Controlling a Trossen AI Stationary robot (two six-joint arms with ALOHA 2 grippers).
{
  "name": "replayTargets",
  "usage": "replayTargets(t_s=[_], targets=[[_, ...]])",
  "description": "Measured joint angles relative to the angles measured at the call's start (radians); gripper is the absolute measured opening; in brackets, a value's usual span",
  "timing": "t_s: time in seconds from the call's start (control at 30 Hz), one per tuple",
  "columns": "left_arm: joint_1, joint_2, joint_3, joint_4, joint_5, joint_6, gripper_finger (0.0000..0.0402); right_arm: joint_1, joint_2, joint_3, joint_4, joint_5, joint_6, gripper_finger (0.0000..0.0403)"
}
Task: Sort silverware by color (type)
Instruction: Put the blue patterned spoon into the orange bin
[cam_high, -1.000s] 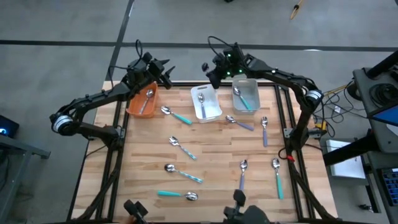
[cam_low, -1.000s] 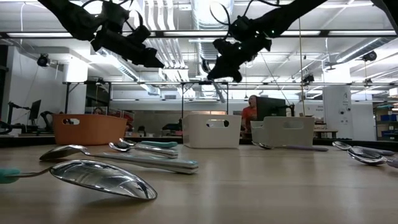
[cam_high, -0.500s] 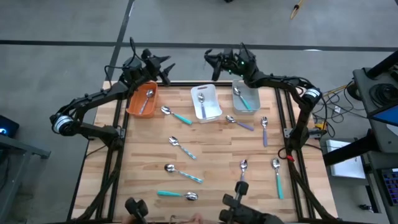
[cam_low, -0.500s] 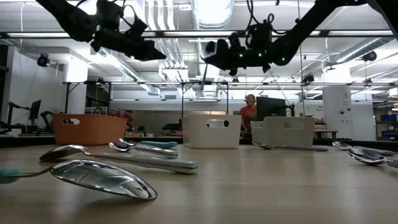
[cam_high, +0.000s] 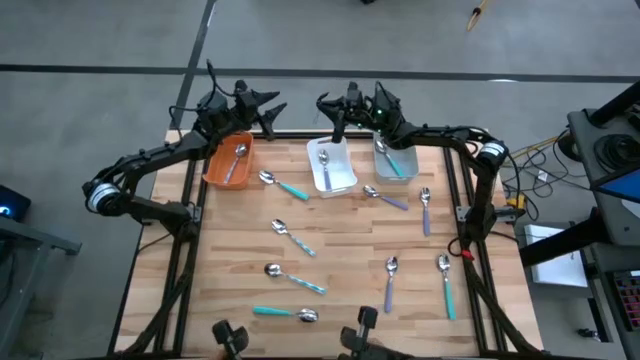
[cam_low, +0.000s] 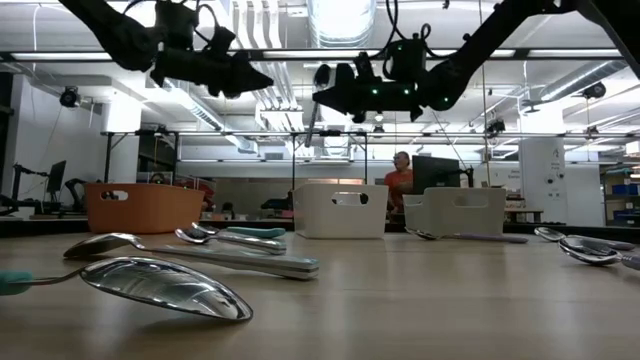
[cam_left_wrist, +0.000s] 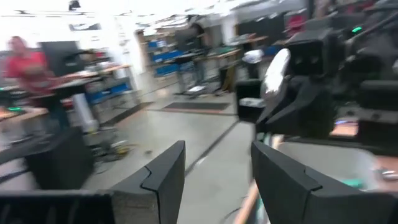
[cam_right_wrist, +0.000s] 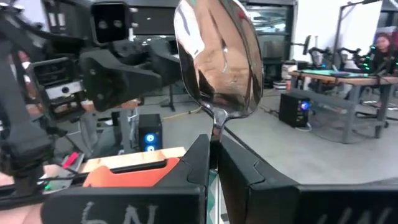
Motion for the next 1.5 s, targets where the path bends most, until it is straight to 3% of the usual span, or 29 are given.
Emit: replayTargets(t_s=[0.43, 0.9, 1.07, 1.27, 1.5], targets=[[-0.054, 0.144, -0.001, 0.139, 0.167, -0.135, 0.0165, 0.068, -0.003, 0.006, 0.000, 0.016, -0.075, 0.0013], [-0.143, 0.198, -0.001, 0.131, 0.171, -0.175, 0.0161, 0.128, -0.004, 0.020, 0.026, 0.038, -0.073, 0.0013], [-0.146, 0.190, -0.002, 0.117, 0.168, -0.175, 0.0119, 0.146, -0.004, 0.024, 0.024, 0.084, -0.064, 0.0013], [-0.145, 0.180, -0.002, 0.059, 0.169, -0.168, 0.0018, 0.148, -0.004, 0.024, 0.012, 0.102, -0.020, 0.0013], [-0.145, 0.177, -0.002, 0.025, 0.204, -0.239, 0.0008, 0.147, -0.004, 0.024, -0.017, 0.102, 0.034, 0.0040]])
